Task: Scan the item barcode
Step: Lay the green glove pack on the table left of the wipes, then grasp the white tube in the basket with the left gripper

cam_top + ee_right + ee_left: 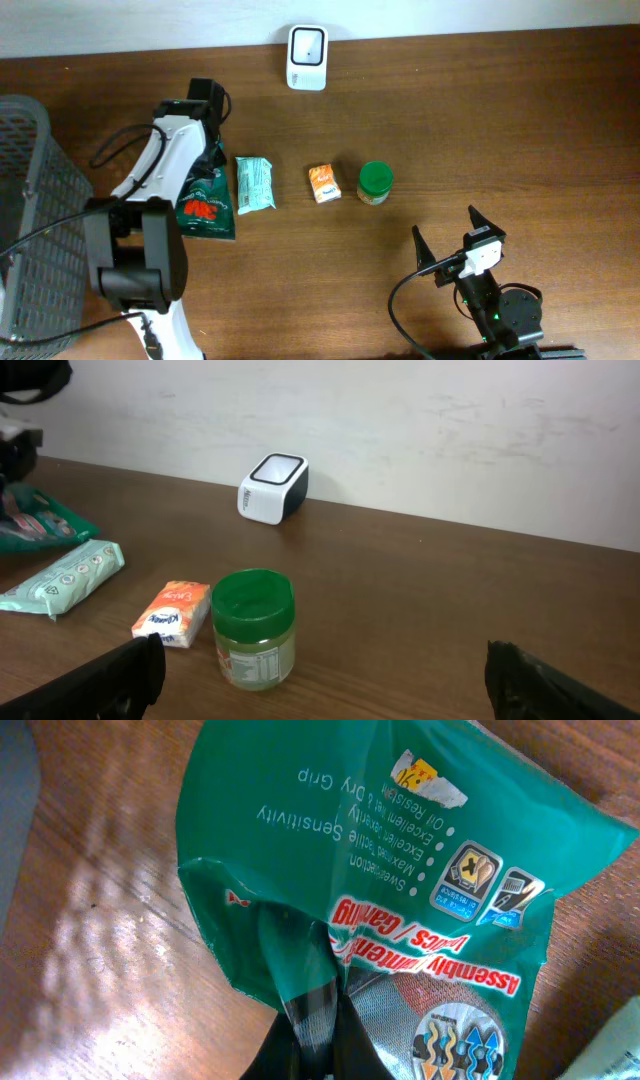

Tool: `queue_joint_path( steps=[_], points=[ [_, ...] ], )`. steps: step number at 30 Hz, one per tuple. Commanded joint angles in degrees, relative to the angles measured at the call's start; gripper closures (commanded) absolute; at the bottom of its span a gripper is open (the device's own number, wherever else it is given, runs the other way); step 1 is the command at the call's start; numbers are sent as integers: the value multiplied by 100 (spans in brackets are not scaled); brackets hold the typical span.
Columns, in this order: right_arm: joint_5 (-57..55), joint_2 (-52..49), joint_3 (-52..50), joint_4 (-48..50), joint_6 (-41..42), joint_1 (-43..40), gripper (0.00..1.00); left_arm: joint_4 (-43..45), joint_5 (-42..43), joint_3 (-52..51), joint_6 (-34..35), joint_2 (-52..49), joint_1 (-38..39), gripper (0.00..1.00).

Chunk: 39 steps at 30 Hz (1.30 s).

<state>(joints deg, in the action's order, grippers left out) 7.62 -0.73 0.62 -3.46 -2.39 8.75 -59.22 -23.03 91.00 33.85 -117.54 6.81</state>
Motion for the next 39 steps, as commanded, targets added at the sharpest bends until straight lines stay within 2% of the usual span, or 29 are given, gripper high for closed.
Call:
queue_joint_path(
  steps=[1,4,8,9,10,11,14,19,22,23,24,27,30,33,35,39],
  points=[
    [57,31,-31,-26,-17,-24,2,22,35,-22,-72,-291,354,100],
    [59,31,-31,-26,-17,-24,2,70,503,-22,-70,-428,752,100],
    [57,31,-31,-26,-17,-24,1,96,531,-20,-70,-426,997,100],
    [57,31,-31,-26,-17,-24,2,59,529,20,-74,-426,973,91],
    [59,31,-31,-26,-17,-24,2,-42,533,98,-96,-426,927,42],
    [59,31,-31,-26,-17,-24,2,-203,531,212,-96,-420,887,1],
    [59,31,-31,-26,-17,-24,2,-1176,527,1305,-98,-413,861,1],
    [57,31,-31,-26,-17,-24,2,-2636,531,4286,-789,-393,706,1],
    [59,31,-31,-26,-17,-24,2,-3589,529,6284,-898,-393,155,1],
    [57,31,-31,-26,-17,-24,2,-3751,686,6900,-1263,-372,-245,0],
    [57,31,-31,-26,-17,-24,2,-3751,859,7066,-1355,-284,-516,0],
    [57,31,-31,-26,-17,-24,2,-3751,1364,7130,-1292,52,-1676,10],
    [57,31,-31,-26,-17,-24,1,-3751,1515,7058,-1296,201,-2824,13],
    [57,31,-31,-26,-17,-24,2,-3751,1515,6035,-1355,726,-3860,15],
    [59,31,-31,-26,-17,-24,2,-3694,1488,4957,-1075,1045,-4603,16],
    [59,31,-31,-26,-17,-24,2,-2828,1467,3567,-1161,1180,-5482,16]
  ],
)
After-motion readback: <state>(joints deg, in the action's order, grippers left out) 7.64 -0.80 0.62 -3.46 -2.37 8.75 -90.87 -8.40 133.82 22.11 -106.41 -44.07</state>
